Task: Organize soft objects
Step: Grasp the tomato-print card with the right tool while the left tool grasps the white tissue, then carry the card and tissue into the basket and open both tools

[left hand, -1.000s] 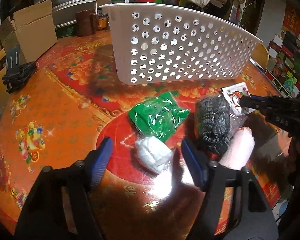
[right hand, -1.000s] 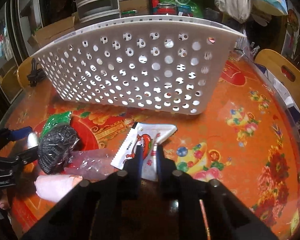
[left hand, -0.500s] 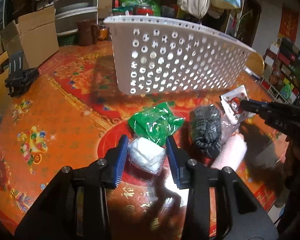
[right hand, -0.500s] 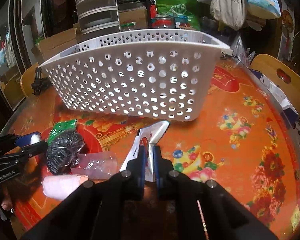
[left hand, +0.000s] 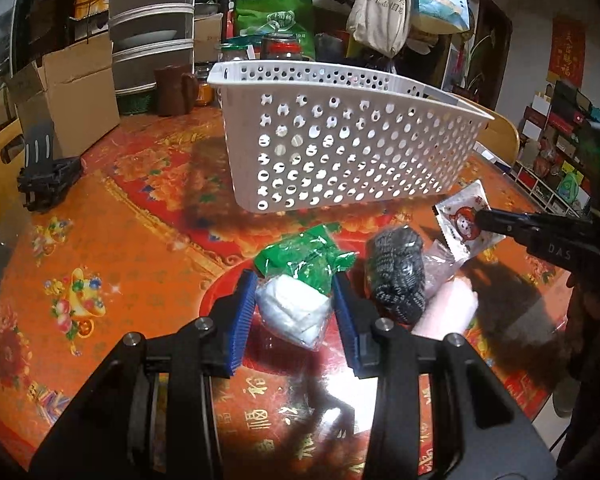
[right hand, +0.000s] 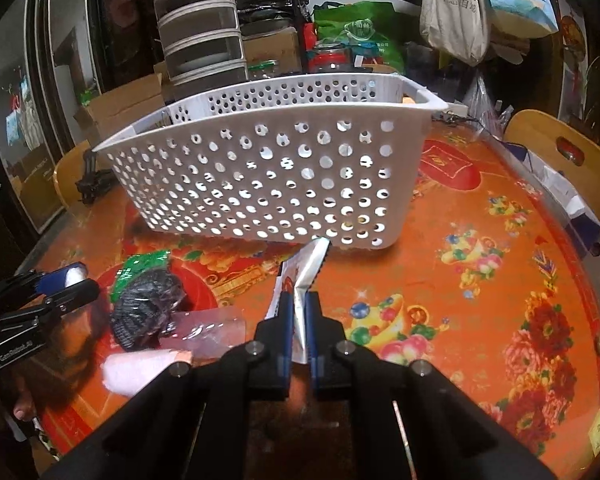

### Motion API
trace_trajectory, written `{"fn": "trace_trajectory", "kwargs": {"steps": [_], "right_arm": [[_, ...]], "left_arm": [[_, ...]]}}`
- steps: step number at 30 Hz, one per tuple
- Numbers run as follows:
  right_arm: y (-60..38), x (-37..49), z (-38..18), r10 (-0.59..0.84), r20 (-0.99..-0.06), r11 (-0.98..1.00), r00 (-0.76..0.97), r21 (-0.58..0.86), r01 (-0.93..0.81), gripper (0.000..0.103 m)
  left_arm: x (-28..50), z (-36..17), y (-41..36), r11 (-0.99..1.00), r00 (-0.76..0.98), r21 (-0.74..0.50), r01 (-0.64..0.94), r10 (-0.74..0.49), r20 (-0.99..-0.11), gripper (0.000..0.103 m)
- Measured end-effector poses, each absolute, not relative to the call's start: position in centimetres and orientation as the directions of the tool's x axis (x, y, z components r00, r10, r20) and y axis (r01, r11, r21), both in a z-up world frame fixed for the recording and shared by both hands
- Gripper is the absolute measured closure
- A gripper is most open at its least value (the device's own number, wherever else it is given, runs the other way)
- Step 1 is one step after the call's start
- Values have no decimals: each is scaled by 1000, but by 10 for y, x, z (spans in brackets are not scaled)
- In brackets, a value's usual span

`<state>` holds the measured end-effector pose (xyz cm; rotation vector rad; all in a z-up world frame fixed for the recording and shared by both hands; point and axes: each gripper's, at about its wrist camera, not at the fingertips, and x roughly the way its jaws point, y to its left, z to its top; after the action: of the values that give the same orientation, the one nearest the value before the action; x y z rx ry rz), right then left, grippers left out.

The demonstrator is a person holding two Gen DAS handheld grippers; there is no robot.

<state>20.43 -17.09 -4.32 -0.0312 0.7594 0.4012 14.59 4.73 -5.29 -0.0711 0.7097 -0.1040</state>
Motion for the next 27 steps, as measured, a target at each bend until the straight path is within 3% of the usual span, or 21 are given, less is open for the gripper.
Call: {"fn": "trace_trajectory", "kwargs": {"steps": [17,27], "right_arm": [[-195,160,54,402,-535,904,743,101,-416,98],[-177,197,110,411,-513,893,753,61,-446,98]], "left_arm": [[138,30,30,992,822,-31,123,-119,-558,67],[188,103,32,986,833,-68,150,-163,-529,67]]}}
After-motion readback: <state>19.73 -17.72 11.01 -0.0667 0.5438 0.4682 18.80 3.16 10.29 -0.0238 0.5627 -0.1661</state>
